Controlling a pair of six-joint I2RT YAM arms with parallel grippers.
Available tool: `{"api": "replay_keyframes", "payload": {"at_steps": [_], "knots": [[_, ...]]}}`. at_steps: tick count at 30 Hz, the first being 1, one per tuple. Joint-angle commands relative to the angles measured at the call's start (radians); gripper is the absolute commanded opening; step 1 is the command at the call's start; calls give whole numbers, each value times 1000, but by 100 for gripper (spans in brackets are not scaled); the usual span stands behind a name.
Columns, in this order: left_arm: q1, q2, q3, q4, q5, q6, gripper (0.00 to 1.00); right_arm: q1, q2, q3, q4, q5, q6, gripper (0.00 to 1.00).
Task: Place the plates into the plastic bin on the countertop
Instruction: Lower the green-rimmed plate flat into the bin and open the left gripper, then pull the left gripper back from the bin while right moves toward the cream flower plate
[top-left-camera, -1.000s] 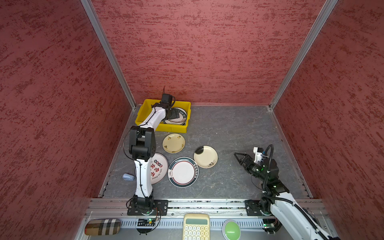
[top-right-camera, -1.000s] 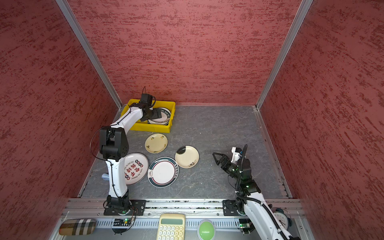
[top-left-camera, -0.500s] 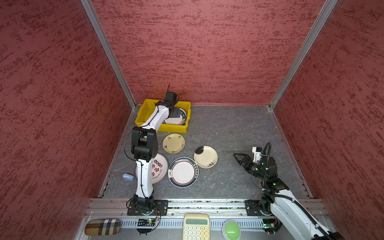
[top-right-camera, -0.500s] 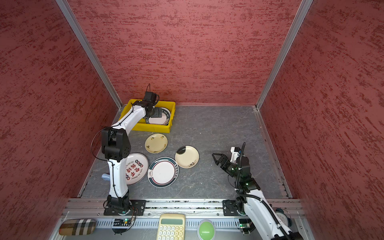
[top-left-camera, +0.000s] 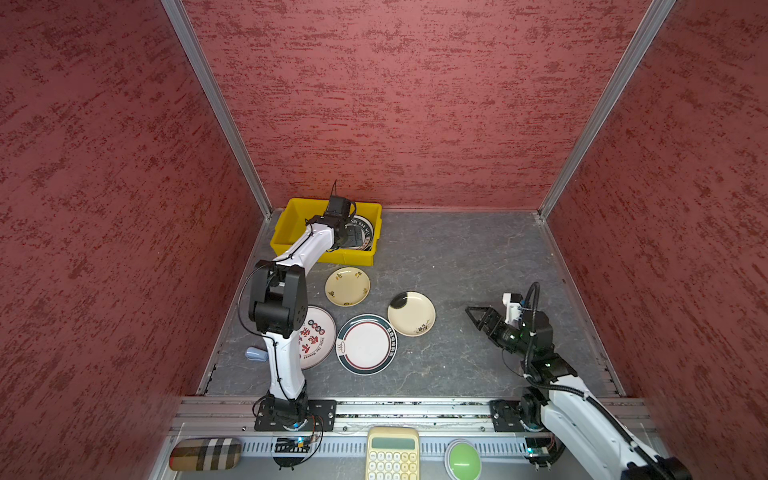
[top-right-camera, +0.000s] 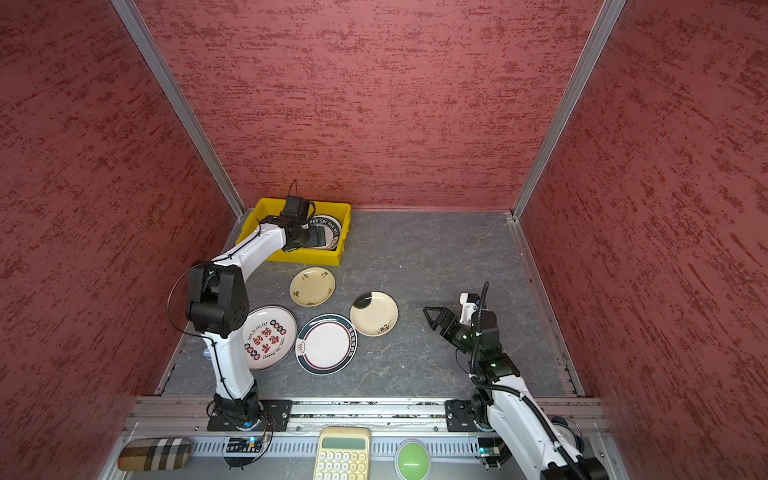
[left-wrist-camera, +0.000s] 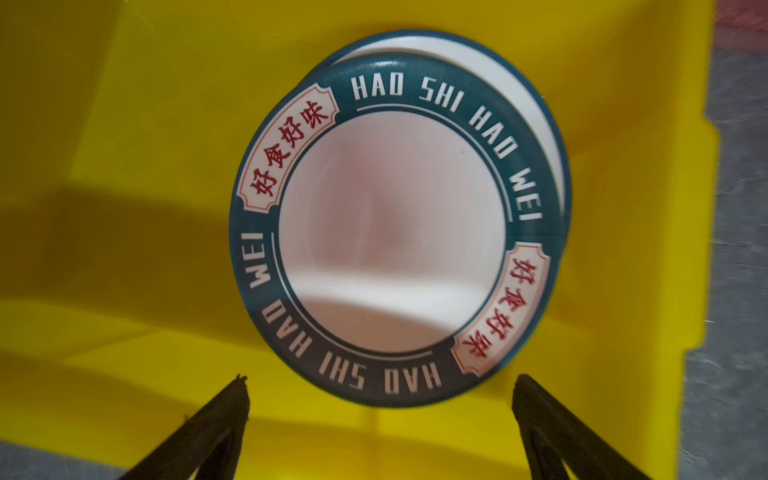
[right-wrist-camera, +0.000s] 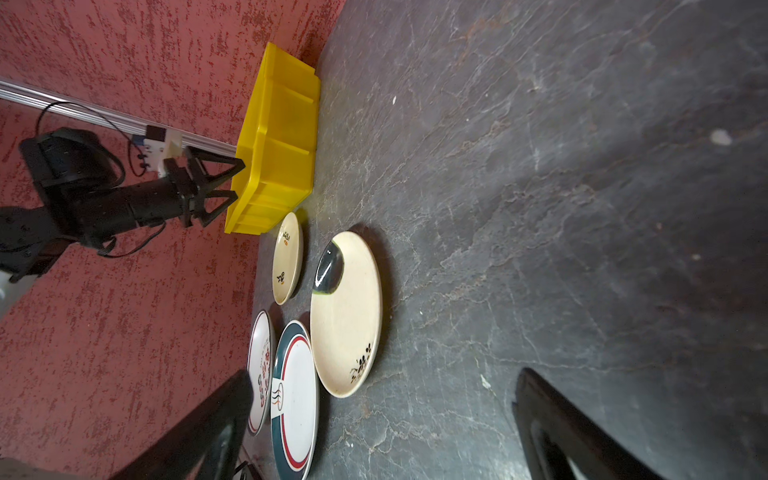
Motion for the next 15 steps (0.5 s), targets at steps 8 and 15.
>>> {"api": "replay_keyframes", "payload": {"at_steps": [8,15], "knots": [[-42,-498,-383,208,154,-140,99,22,101,49,59,-73,0,99],[-75,-769,-572,206,216,-194,99,75,210,87,116,-61,7,99]]}}
